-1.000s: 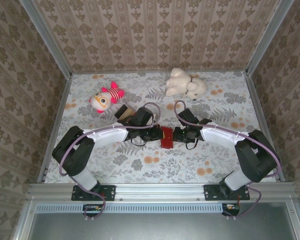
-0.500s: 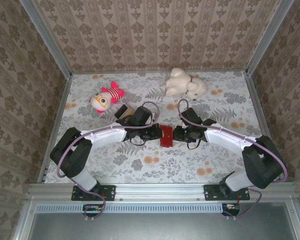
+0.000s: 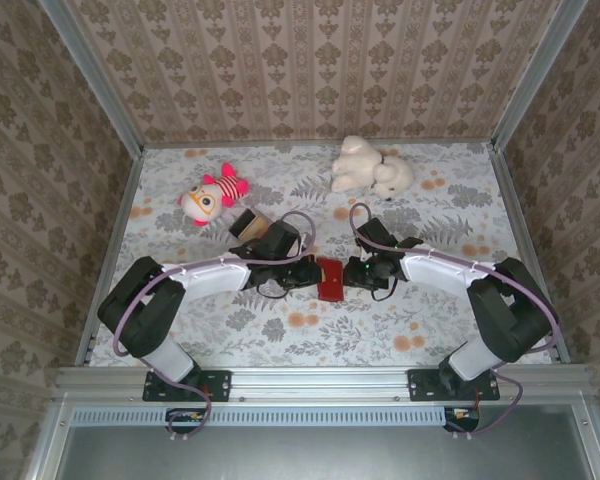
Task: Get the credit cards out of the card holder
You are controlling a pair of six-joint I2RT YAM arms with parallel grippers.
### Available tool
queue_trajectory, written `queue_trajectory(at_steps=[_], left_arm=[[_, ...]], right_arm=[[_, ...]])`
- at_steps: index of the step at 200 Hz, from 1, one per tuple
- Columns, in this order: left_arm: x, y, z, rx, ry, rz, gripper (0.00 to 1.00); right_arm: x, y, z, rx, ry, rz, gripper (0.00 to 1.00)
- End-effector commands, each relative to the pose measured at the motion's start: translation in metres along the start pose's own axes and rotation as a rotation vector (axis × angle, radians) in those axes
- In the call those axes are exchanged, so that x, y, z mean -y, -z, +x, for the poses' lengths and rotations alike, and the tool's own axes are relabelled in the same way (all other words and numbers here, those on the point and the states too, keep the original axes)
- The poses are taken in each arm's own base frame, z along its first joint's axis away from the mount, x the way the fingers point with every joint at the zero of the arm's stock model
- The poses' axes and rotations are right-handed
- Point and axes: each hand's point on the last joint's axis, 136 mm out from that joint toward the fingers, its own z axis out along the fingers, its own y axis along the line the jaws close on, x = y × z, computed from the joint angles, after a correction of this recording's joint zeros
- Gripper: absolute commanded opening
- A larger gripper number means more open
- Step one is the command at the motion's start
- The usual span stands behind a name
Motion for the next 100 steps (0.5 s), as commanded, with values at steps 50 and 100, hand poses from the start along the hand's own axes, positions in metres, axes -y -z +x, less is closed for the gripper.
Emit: queue_trajectory(at_steps=[50,100], left_arm=[[0.006,0.01,0.0,0.025,0.005,0.02,0.0],[-0.006,0.01,-0.001,0.023,0.023,-0.038,0.22]], right_arm=[[-0.018,-0.016,-0.009,-0.039,0.047,-0.05,0.22],[-0.008,-0.013,-0.019,-0.002,0.09,0.026,0.08]])
